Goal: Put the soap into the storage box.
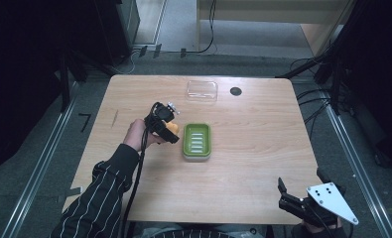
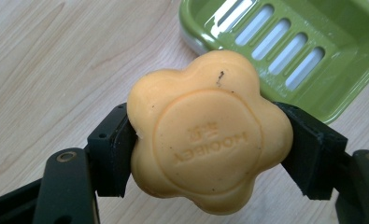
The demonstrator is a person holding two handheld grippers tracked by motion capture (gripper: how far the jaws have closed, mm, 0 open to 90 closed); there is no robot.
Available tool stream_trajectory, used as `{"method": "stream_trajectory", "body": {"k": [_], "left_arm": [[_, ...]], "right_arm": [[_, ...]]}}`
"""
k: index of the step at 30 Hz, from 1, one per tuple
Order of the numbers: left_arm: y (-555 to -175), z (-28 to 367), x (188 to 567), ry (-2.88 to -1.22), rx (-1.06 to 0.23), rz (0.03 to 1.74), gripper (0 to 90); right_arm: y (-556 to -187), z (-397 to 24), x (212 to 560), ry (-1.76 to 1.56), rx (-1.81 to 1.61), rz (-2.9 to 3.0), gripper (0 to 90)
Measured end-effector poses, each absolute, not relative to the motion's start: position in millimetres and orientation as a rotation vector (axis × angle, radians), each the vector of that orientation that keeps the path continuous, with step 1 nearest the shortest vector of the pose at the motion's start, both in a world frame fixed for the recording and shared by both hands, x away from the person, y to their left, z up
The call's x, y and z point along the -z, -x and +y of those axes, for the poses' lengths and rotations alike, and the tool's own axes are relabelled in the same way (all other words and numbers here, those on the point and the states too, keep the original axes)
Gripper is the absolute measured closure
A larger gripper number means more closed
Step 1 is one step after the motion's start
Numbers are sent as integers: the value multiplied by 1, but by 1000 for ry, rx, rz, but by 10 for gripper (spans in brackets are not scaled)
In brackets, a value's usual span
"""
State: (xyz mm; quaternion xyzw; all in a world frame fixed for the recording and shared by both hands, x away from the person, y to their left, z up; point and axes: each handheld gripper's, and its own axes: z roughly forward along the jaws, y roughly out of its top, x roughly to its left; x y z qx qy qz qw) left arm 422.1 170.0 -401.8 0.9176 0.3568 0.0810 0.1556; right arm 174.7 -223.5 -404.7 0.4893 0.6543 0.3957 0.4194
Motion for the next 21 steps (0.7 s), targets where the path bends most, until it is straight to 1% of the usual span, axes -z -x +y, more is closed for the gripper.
{"method": "stream_trajectory", "body": {"k": [7, 14, 21], "left_arm": [[-424, 158, 401, -2616, -226, 996, 276], [-427, 140, 402, -2629, -230, 946, 276], [-428, 131, 405, -2647, -236, 909, 276]], "right_arm": [[-175, -224, 405, -1227, -993, 1640, 0], [-175, -224, 405, -1224, -994, 1641, 0], [-175, -224, 405, -1226, -997, 1641, 0]]}}
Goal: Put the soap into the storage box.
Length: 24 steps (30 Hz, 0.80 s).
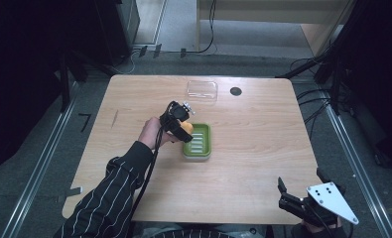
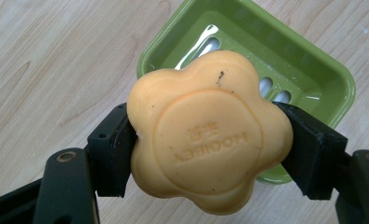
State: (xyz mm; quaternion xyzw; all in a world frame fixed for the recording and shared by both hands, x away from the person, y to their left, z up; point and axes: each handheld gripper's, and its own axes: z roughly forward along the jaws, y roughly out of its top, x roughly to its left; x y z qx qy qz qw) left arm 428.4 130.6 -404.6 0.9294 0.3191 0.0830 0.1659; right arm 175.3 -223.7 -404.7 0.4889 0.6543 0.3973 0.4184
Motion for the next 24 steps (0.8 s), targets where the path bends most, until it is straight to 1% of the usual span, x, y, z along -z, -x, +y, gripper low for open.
{"method": "stream_trajectory", "body": {"k": [12, 24], "left_arm": [[-429, 115, 409, -2638, -246, 879, 276], [-430, 111, 412, -2619, -251, 866, 276]], "right_arm": [[-176, -223, 405, -1224, -1001, 1643, 0], [-176, -223, 405, -1223, -1001, 1644, 0]]}}
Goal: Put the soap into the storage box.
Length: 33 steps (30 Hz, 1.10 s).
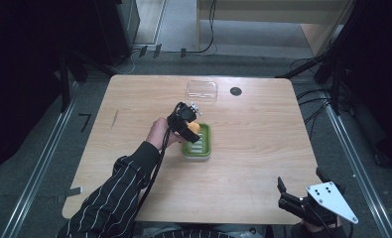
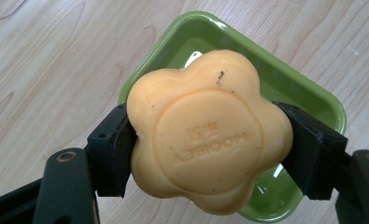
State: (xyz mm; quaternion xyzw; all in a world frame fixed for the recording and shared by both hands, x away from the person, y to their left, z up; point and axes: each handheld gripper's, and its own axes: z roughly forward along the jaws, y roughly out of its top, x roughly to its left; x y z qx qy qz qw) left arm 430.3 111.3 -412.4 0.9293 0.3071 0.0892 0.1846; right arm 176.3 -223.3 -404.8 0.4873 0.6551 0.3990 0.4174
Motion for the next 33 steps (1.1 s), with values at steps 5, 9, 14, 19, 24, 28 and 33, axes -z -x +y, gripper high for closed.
{"method": "stream_trajectory", "body": {"k": [5, 9, 14, 19, 24, 28, 33], "left_arm": [[-431, 107, 415, -2617, -263, 856, 276], [-430, 101, 419, -2643, -245, 839, 276], [-430, 94, 425, -2657, -237, 839, 276], [-431, 92, 433, -2671, -231, 841, 276], [-431, 91, 440, -2669, -246, 847, 276], [-431, 88, 445, -2675, -251, 833, 275], [-431, 85, 449, -2696, -243, 830, 275]], "right_arm": [[-176, -223, 405, -1227, -1004, 1643, 0], [-176, -223, 405, -1227, -1003, 1643, 0], [-176, -223, 405, -1228, -1003, 1642, 0], [-176, -224, 405, -1227, -1003, 1640, 0], [-176, -224, 405, -1227, -1004, 1640, 0], [-176, -223, 405, -1229, -1004, 1640, 0], [-176, -224, 405, -1226, -1005, 1640, 0]]}}
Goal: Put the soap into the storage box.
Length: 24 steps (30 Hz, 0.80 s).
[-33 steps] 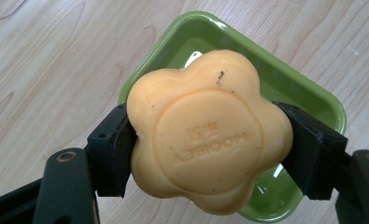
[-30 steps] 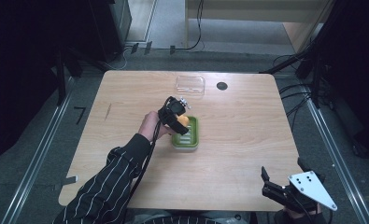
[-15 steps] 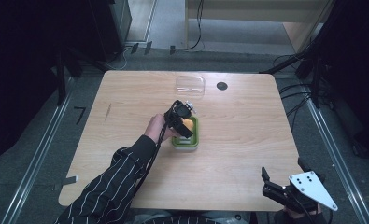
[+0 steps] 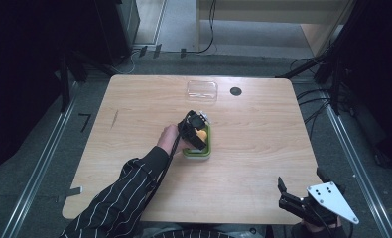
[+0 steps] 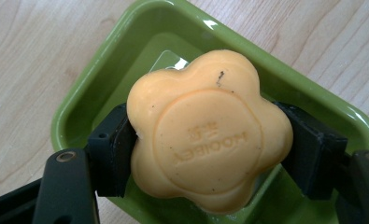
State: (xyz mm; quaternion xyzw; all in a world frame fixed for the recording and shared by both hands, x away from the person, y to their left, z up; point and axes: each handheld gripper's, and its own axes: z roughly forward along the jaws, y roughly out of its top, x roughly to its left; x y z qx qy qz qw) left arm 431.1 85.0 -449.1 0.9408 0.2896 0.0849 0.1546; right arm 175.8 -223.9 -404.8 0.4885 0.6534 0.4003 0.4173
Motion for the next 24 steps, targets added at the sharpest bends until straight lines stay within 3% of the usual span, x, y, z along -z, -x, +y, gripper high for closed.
{"method": "stream_trajectory", "body": {"k": [24], "left_arm": [[-432, 86, 453, -2672, -259, 874, 265]], "right_arm": [[-176, -224, 405, -1224, -1006, 1639, 0]]}}
